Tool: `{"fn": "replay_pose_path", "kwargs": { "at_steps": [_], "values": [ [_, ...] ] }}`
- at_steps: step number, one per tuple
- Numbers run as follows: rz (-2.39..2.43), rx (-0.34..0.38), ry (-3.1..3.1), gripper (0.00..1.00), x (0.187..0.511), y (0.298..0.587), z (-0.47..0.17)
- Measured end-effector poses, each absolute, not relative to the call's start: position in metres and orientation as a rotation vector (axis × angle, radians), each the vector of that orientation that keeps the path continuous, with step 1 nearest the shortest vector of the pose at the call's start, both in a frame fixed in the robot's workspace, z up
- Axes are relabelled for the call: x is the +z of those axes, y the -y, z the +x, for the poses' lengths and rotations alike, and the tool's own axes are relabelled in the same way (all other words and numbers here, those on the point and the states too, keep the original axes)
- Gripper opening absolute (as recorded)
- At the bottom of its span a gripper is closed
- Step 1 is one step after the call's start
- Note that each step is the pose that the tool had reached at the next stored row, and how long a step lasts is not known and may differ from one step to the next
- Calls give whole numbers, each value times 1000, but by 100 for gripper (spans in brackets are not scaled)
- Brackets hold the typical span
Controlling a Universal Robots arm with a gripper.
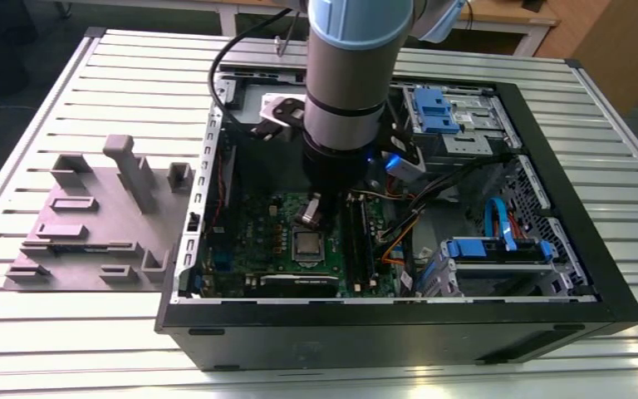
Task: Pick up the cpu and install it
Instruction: 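Install the first cpu locking lever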
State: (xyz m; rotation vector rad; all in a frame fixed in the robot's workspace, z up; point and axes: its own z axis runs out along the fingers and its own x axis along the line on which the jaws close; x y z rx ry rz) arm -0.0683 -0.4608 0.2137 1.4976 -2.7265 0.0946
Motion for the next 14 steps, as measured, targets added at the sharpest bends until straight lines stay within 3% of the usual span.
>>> {"fn": "replay_pose_path", "kwargs": {
  "at_steps": [14],
  "values": [
    [1457,96,2747,10,212,461,-66]
  ]
}}
